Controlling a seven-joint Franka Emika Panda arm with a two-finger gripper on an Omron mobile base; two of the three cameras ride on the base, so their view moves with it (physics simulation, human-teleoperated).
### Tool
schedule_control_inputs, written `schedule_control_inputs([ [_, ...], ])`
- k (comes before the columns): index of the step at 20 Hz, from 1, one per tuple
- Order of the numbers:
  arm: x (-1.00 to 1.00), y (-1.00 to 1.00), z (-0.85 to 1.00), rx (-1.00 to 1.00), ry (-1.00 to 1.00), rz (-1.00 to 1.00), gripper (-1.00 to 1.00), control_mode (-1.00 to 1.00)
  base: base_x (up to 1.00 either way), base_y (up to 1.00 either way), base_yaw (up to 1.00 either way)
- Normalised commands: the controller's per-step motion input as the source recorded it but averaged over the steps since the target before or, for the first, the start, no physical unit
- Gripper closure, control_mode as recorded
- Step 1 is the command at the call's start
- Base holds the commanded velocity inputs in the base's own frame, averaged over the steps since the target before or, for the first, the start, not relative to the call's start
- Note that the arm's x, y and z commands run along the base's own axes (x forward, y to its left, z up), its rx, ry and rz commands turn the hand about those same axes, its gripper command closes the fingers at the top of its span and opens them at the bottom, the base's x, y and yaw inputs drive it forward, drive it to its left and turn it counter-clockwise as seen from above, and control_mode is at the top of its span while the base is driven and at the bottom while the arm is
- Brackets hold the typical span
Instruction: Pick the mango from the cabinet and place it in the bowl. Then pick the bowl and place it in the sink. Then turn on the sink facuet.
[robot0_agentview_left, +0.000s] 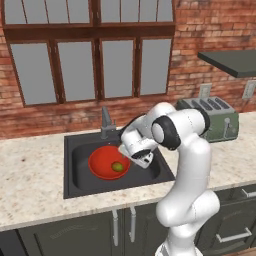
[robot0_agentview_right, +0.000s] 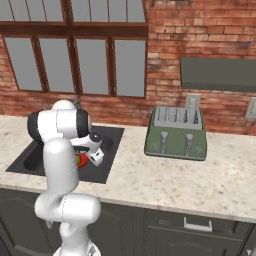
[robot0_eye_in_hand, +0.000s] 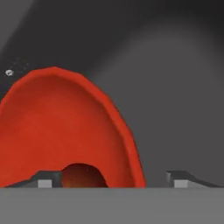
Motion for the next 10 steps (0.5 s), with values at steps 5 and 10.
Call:
schedule_control_inputs([
  [5, -0.26, -0.21, 0.98, 0.04, 0.13, -0.12, -1.0, -1.0, 0.0, 0.0, 0.0],
  [10, -0.19, -0.06, 0.44, 0.04, 0.11, -0.06, -1.0, -1.0, 0.0, 0.0, 0.0],
])
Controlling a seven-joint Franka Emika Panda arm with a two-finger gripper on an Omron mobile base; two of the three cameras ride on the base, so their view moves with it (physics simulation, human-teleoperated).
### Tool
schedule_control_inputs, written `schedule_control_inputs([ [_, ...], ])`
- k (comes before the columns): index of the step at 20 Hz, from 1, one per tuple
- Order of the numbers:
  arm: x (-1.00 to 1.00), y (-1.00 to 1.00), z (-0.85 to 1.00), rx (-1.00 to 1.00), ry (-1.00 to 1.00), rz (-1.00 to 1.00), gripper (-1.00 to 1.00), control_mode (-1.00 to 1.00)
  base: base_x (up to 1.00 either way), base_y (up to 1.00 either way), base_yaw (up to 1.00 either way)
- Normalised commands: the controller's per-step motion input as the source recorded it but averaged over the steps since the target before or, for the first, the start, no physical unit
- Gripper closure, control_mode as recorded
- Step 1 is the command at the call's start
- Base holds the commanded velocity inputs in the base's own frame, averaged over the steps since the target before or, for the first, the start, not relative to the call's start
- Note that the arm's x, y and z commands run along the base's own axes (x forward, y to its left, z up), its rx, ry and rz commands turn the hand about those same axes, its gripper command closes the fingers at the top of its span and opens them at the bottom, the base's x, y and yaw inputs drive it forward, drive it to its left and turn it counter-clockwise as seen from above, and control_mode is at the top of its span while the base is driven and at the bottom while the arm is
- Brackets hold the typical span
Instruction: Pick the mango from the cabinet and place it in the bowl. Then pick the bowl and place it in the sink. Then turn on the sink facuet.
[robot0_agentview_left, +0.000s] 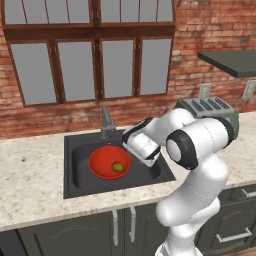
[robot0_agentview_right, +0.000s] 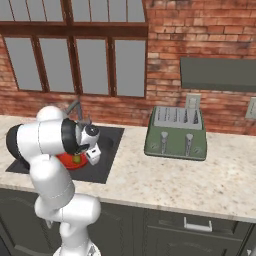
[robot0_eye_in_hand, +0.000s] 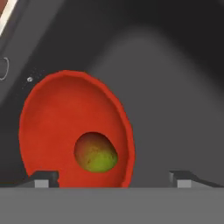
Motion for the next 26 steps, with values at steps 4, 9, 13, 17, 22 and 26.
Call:
schedule_control_inputs([
  [4, 0.05, 0.26, 0.78, 0.1, 0.19, -0.08, -1.0, -1.0, 0.0, 0.0, 0.0],
  [9, -0.01, -0.06, 1.0, 0.35, 0.07, -0.16, -1.0, -1.0, 0.0, 0.0, 0.0],
  [13, -0.01, -0.14, 0.93, 0.43, 0.05, -0.12, -1.0, -1.0, 0.0, 0.0, 0.0],
  [17, 0.02, -0.03, 0.22, 0.53, 0.1, -0.24, -1.0, -1.0, 0.0, 0.0, 0.0],
  [22, 0.15, 0.03, -0.09, 0.63, 0.23, -0.41, -1.0, -1.0, 0.0, 0.0, 0.0],
  [26, 0.47, 0.11, -0.14, 0.56, 0.24, -0.37, -1.0, -1.0, 0.0, 0.0, 0.0],
])
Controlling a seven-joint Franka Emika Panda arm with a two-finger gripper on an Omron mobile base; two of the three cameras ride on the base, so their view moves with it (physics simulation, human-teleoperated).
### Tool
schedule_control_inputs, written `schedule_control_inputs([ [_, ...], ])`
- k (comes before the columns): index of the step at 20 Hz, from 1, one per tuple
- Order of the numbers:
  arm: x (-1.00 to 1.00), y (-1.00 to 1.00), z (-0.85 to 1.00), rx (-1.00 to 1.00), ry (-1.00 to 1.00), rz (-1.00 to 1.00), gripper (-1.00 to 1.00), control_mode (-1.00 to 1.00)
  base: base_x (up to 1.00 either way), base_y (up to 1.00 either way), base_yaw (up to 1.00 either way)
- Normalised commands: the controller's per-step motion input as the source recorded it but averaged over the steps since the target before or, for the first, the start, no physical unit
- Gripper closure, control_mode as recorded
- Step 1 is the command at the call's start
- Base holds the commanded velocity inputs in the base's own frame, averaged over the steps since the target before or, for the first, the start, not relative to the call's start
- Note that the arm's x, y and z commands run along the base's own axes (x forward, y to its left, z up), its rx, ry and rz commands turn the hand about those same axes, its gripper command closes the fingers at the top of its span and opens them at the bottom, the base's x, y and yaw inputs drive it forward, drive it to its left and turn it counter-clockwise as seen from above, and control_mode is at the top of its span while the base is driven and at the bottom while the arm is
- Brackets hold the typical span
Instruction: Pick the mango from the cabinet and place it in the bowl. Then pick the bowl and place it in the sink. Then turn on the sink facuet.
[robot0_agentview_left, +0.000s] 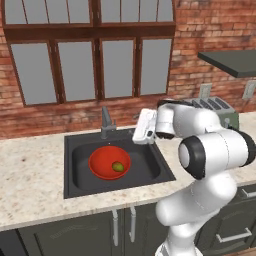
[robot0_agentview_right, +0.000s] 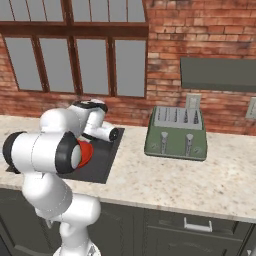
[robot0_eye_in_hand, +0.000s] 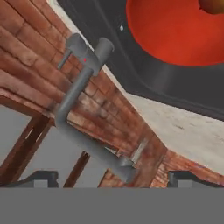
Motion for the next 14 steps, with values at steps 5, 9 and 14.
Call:
schedule_control_inputs([
  [5, 0.5, 0.06, 0.03, 0.42, 0.17, -0.25, -1.0, -1.0, 0.0, 0.0, 0.0],
  [9, 0.37, 0.0, -0.07, 0.32, 0.11, -0.08, -1.0, -1.0, 0.0, 0.0, 0.0],
  [14, 0.5, 0.0, -0.12, 0.15, 0.07, 0.0, -1.0, -1.0, 0.0, 0.0, 0.0],
])
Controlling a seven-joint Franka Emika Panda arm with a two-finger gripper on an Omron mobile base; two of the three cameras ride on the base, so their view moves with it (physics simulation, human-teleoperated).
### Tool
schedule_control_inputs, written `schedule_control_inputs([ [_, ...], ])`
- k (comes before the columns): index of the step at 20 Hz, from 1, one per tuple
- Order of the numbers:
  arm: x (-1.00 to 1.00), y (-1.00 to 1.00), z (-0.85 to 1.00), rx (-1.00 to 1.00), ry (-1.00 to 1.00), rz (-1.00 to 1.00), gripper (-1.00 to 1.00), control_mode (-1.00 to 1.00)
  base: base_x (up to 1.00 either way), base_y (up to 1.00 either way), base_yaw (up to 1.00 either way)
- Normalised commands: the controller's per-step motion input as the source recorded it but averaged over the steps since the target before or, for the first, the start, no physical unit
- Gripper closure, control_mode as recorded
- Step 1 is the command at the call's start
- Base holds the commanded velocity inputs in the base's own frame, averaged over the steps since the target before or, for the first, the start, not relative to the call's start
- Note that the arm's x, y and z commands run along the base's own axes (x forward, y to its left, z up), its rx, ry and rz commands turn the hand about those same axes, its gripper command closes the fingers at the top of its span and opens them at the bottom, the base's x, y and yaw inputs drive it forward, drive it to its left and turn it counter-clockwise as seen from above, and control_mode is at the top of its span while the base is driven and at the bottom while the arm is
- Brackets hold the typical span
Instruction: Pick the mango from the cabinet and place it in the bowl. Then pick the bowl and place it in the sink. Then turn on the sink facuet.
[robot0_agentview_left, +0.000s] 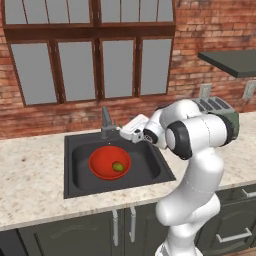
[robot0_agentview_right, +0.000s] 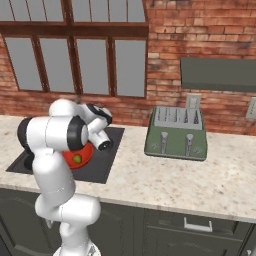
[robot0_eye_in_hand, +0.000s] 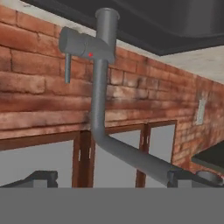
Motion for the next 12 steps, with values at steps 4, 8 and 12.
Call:
schedule_control_inputs([
  [4, 0.54, 0.0, -0.04, 0.06, 0.05, 0.0, -1.0, -1.0, 0.0, 0.0, 0.0],
  [8, 0.47, 0.01, -0.14, 0.0, 0.0, 0.0, -1.0, -1.0, 0.0, 0.0, 0.0],
  [12, 0.43, 0.02, -0.25, 0.0, 0.01, 0.0, -1.0, -1.0, 0.0, 0.0, 0.0],
])
